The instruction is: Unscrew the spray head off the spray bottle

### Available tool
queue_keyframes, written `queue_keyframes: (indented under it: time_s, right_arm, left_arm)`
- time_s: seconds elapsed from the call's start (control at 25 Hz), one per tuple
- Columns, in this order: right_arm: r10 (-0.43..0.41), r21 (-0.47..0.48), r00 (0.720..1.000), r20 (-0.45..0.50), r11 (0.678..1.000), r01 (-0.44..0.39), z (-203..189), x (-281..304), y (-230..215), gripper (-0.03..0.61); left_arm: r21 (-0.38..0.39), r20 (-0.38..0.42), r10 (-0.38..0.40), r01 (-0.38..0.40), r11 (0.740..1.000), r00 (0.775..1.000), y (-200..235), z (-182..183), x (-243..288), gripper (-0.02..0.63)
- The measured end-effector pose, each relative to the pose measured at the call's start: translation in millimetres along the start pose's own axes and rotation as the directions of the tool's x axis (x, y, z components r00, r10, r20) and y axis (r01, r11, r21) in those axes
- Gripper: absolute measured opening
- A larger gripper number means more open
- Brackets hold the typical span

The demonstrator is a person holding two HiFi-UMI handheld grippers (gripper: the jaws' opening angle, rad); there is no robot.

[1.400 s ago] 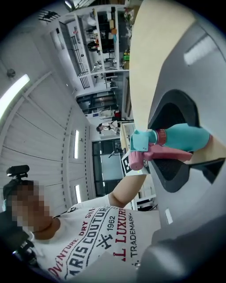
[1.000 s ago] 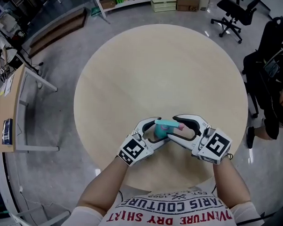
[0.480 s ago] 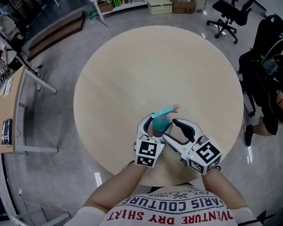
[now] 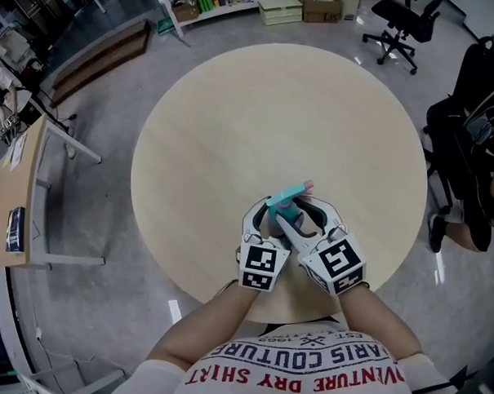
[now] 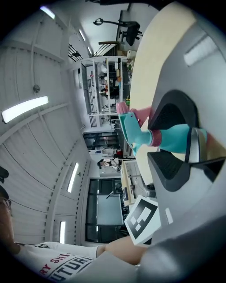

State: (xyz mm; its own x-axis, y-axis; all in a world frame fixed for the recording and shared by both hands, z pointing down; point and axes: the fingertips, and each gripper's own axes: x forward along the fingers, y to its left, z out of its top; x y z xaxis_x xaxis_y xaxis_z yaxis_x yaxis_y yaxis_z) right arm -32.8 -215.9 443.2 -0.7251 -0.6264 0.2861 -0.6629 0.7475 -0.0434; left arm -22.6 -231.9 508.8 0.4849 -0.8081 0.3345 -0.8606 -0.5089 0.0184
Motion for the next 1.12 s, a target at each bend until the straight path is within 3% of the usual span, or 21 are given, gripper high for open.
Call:
queue_keyframes:
  time_s: [0.04, 0.28, 0.4, 0.48, 0.56, 0.68, 0.76, 0.84, 0.96, 1.04, 1.12]
  right_arm:
    - [-0.010, -0.009, 1.000, -0.002, 1.000, 0.010, 0, 0, -2, 0.126]
    - [0.000, -0.030, 1.000, 0.004, 1.000, 0.000, -2, 4, -3, 0.121]
    - [0.103, -0.026, 0.995, 0.006, 0.994, -0.103, -4, 0, -6, 0.118]
    - [0.226, -0.033, 0.974, 0.004, 0.974, -0.226, -5, -3, -3, 0.117]
    - [0.363, -0.051, 0.932, 0.001, 0.931, -0.362, -6, -7, 0, 0.117]
    - [0.524, -0.060, 0.852, -0.016, 0.850, -0.523, -6, -12, 4, 0.116]
    - [0.586, -0.044, 0.810, -0.022, 0.809, -0.586, -4, -13, 6, 0.117]
    - [0.618, -0.034, 0.785, -0.027, 0.785, -0.619, -2, -11, 9, 0.115]
    - [0.605, -0.040, 0.796, -0.027, 0.795, -0.605, -1, -8, 8, 0.118]
    - [0.549, -0.039, 0.836, -0.016, 0.835, -0.549, 0, -7, 4, 0.137]
    - [0.486, -0.036, 0.874, 0.008, 0.874, -0.485, 1, -10, 3, 0.205]
  left_arm:
    - [0.001, 0.000, 0.000, 0.000, 1.000, 1.000, 0, 0, 0, 0.325]
    - [-0.002, 0.006, -0.005, 0.005, 1.000, 1.000, 3, -3, 0, 0.325]
    - [0.022, 0.010, -0.090, 0.090, 0.996, 0.996, -3, -3, 0, 0.325]
    - [0.068, 0.015, -0.213, 0.212, 0.975, 0.977, -8, -5, -3, 0.325]
    - [0.118, 0.009, -0.367, 0.364, 0.924, 0.930, -13, -7, -8, 0.324]
    - [0.164, -0.056, -0.568, 0.569, 0.806, 0.821, -21, -9, -15, 0.325]
    - [0.178, -0.110, -0.640, 0.649, 0.740, 0.760, -23, -9, -18, 0.325]
    - [0.181, -0.135, -0.666, 0.679, 0.711, 0.733, -21, -8, -21, 0.325]
    - [0.149, -0.107, -0.657, 0.666, 0.731, 0.746, -18, -8, -20, 0.325]
    - [0.117, -0.071, -0.623, 0.627, 0.770, 0.779, -16, -7, -17, 0.325]
    - [0.108, -0.042, -0.566, 0.567, 0.817, 0.823, -15, -5, -16, 0.327]
